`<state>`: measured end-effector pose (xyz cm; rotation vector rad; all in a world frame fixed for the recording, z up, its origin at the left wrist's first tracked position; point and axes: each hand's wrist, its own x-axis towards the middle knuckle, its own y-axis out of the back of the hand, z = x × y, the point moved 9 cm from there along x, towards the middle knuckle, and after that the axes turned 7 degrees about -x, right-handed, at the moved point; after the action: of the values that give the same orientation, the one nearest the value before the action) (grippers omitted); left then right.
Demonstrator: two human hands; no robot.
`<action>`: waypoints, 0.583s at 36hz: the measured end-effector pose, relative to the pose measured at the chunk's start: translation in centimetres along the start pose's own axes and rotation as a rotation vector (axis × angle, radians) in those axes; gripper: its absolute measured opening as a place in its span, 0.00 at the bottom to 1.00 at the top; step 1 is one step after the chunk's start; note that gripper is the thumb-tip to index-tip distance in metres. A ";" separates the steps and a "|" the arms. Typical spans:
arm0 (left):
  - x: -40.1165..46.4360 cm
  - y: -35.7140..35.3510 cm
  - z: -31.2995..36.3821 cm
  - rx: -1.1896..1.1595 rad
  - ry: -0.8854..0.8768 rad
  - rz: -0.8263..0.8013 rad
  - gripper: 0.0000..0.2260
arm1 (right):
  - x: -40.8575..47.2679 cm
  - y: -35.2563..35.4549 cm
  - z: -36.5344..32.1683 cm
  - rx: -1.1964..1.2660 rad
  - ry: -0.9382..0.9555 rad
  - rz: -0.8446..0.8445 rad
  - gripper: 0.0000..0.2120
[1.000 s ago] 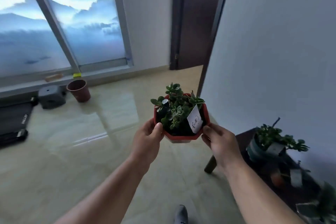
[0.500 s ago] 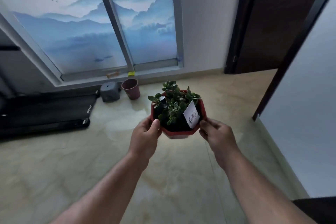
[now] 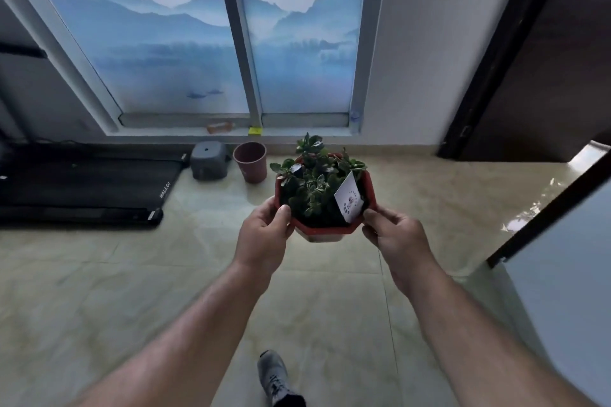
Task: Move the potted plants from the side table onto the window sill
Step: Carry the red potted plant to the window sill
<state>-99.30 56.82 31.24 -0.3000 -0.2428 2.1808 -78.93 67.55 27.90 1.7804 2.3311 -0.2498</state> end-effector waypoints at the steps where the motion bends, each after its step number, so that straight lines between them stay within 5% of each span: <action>1: 1.8 0.7 -0.2 -0.006 0.003 0.005 0.12 | 1.6 -1.2 -0.1 -0.011 -0.004 -0.001 0.06; 21: 33.5 6.1 4.4 -0.007 0.042 -0.015 0.13 | 29.0 -18.1 -5.7 -0.020 -0.083 -0.010 0.11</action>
<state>-124.42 80.18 29.54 -0.3465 -0.2283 2.1573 -104.13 91.28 26.23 1.7155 2.2774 -0.2949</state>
